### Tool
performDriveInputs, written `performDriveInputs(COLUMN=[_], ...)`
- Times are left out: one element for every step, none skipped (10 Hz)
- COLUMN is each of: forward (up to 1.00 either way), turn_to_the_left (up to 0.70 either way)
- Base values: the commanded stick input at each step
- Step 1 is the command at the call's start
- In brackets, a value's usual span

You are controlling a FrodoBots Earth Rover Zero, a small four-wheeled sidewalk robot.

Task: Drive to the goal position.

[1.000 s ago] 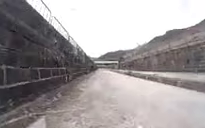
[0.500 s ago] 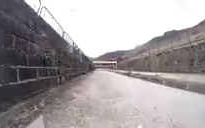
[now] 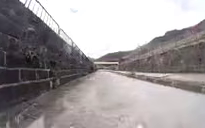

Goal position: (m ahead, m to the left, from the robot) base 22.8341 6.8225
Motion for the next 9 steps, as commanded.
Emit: performDriveInputs(forward=[1.00,1.00,1.00,1.00,1.00,1.00,1.00,1.00,1.00], turn_to_the_left=[0.00,0.00,0.00,0.00,0.00,0.00,0.00,0.00,0.00])
